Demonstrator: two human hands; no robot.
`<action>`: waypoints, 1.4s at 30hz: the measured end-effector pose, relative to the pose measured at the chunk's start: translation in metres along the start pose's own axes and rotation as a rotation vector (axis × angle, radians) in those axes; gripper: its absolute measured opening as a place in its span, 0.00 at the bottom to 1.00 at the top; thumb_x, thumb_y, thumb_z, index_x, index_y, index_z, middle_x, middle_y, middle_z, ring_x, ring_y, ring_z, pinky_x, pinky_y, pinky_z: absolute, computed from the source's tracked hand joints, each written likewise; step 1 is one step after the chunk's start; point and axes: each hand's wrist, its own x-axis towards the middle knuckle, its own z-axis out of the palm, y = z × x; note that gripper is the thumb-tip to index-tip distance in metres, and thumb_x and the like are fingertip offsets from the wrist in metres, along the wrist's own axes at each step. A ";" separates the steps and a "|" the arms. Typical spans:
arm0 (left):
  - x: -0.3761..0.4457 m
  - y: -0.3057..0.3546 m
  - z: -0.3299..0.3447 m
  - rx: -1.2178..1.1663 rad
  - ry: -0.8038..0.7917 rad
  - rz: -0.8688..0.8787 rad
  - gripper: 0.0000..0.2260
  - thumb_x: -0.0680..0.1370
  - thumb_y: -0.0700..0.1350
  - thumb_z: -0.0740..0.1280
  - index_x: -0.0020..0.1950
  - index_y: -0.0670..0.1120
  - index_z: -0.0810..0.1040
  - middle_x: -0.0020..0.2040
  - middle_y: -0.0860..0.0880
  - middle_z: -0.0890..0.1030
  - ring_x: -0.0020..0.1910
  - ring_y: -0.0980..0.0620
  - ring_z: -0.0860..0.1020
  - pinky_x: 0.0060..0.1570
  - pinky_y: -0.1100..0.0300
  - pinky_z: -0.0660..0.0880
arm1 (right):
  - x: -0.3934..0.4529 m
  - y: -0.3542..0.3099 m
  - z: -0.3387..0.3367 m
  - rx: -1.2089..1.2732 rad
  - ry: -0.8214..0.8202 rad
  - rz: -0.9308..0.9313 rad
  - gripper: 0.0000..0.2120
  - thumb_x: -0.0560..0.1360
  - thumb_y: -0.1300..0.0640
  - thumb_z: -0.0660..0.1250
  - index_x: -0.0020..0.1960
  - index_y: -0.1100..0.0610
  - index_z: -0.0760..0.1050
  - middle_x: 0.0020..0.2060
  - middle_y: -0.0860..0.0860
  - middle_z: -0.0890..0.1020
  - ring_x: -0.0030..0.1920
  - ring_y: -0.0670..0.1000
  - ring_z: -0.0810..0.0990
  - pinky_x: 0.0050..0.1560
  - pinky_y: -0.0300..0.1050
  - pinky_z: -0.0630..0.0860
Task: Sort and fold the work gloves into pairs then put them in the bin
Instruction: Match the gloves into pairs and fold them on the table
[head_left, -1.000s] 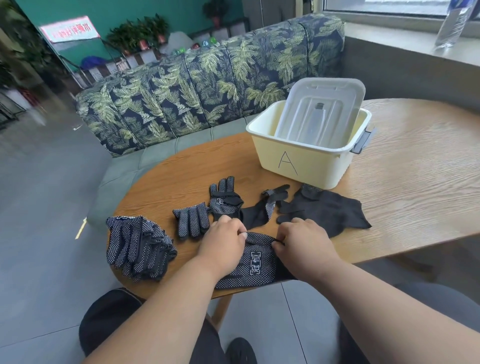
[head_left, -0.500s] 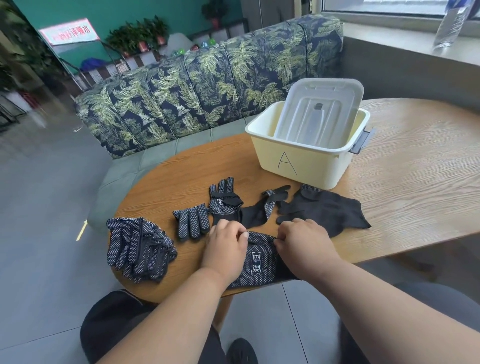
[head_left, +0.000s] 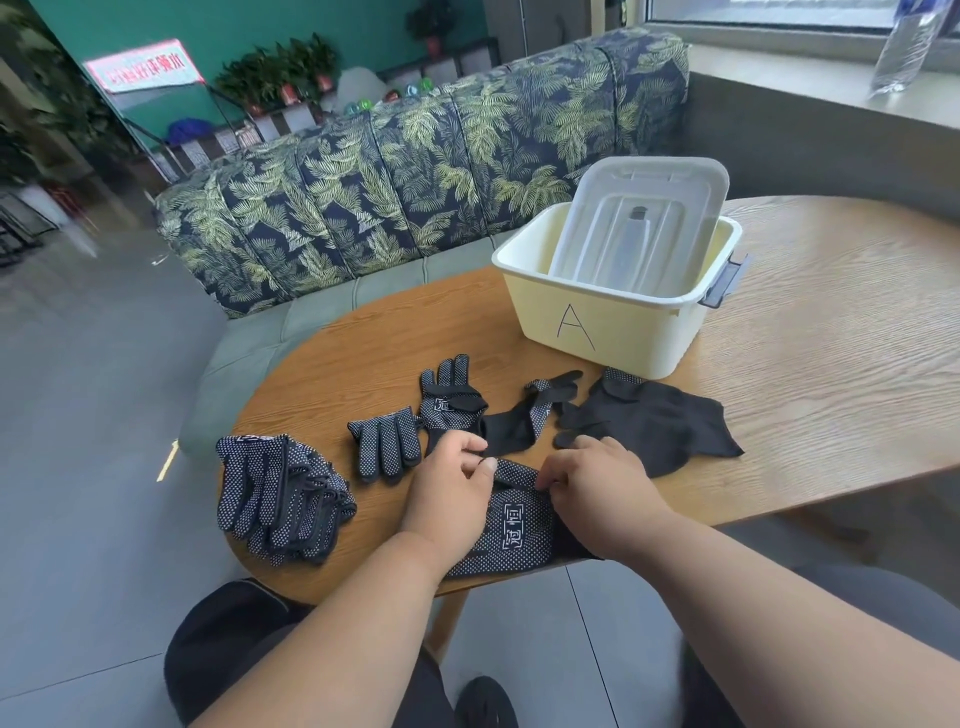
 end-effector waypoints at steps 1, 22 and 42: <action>-0.001 0.001 0.000 -0.121 -0.010 -0.040 0.07 0.81 0.48 0.68 0.58 0.56 0.75 0.45 0.59 0.84 0.47 0.62 0.81 0.45 0.68 0.71 | 0.000 -0.001 -0.001 0.007 -0.011 0.007 0.14 0.79 0.52 0.62 0.54 0.38 0.84 0.44 0.43 0.73 0.52 0.53 0.73 0.53 0.47 0.73; -0.015 -0.006 0.004 -0.263 -0.325 0.058 0.06 0.77 0.39 0.74 0.52 0.48 0.83 0.40 0.55 0.85 0.44 0.61 0.82 0.52 0.67 0.74 | 0.006 0.000 -0.002 0.119 -0.048 0.158 0.13 0.77 0.38 0.64 0.44 0.44 0.82 0.46 0.46 0.79 0.54 0.53 0.74 0.58 0.50 0.73; -0.034 -0.039 -0.003 0.748 -0.295 0.238 0.33 0.82 0.69 0.41 0.84 0.58 0.39 0.83 0.57 0.36 0.82 0.52 0.35 0.80 0.49 0.37 | -0.006 -0.007 -0.003 0.067 -0.005 -0.079 0.13 0.78 0.48 0.71 0.62 0.39 0.77 0.51 0.45 0.74 0.58 0.53 0.74 0.59 0.51 0.72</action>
